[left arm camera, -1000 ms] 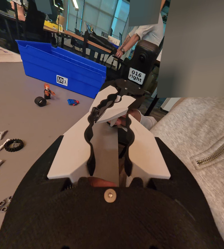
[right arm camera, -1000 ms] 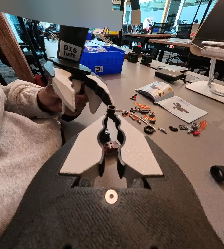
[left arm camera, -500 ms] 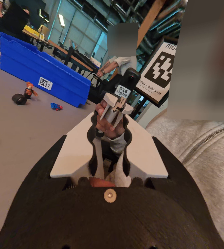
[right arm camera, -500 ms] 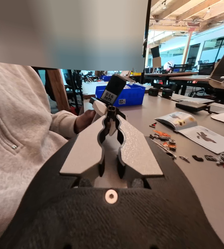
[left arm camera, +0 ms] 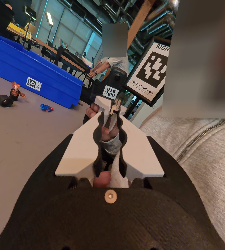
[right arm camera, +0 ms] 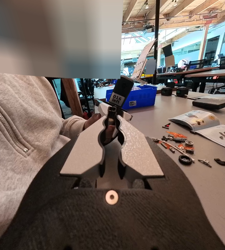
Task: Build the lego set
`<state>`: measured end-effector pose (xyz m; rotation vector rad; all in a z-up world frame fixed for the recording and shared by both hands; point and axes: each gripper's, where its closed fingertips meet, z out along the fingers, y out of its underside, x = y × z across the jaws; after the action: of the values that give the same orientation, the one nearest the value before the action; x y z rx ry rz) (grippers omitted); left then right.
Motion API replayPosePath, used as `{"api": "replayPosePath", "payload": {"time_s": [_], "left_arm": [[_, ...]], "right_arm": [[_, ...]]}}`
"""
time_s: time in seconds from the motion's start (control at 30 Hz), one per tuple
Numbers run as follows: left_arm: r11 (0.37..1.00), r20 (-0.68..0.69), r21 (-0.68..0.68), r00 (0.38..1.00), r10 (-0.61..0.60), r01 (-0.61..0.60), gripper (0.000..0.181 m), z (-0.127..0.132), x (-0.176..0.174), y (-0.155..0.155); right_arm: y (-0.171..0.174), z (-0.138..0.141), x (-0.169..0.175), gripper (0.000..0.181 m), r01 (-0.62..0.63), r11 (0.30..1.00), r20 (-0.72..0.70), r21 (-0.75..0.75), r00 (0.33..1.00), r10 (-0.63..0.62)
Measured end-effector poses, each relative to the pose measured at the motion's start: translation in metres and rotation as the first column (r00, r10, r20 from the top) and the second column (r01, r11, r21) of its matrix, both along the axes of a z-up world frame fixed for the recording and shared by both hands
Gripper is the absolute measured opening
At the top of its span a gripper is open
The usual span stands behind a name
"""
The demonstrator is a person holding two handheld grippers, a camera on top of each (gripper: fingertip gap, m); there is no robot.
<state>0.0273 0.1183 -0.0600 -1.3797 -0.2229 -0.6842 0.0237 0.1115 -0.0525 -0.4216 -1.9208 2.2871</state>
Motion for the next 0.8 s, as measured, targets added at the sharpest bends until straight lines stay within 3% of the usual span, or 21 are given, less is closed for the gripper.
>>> {"api": "replayPosePath", "payload": {"time_s": [0.13, 0.27, 0.47, 0.63, 0.8], "left_arm": [[1.000, -0.014, 0.012, 1.000, -0.002, 0.003, 0.004, 0.002, 0.001, -0.002], [1.000, -0.049, -0.013, 0.999, 0.006, -0.007, 0.003, -0.002, 0.001, -0.002], [0.983, -0.207, -0.155, 0.976, 0.068, -0.101, 0.002, -0.021, -0.008, -0.004], [0.939, -0.366, -0.295, 0.929, 0.060, -0.177, 0.002, -0.045, -0.012, -0.006], [0.914, -0.436, -0.371, 0.900, -0.012, -0.167, 0.002, -0.060, -0.005, -0.005]], "right_arm": [[-0.003, -0.002, 0.000, 0.009, -0.006, 1.000, 0.002, 0.011, 1.000, 0.006], [-0.003, -0.007, -0.001, 0.009, -0.006, 0.999, 0.007, 0.040, 1.000, 0.006], [0.012, -0.020, -0.011, 0.017, 0.078, 0.985, 0.003, 0.151, 0.997, -0.080], [0.009, -0.037, -0.008, 0.020, 0.037, 0.968, 0.034, 0.249, 0.998, -0.047], [0.000, -0.054, -0.001, 0.015, -0.013, 0.937, 0.050, 0.349, 0.999, -0.005]]}}
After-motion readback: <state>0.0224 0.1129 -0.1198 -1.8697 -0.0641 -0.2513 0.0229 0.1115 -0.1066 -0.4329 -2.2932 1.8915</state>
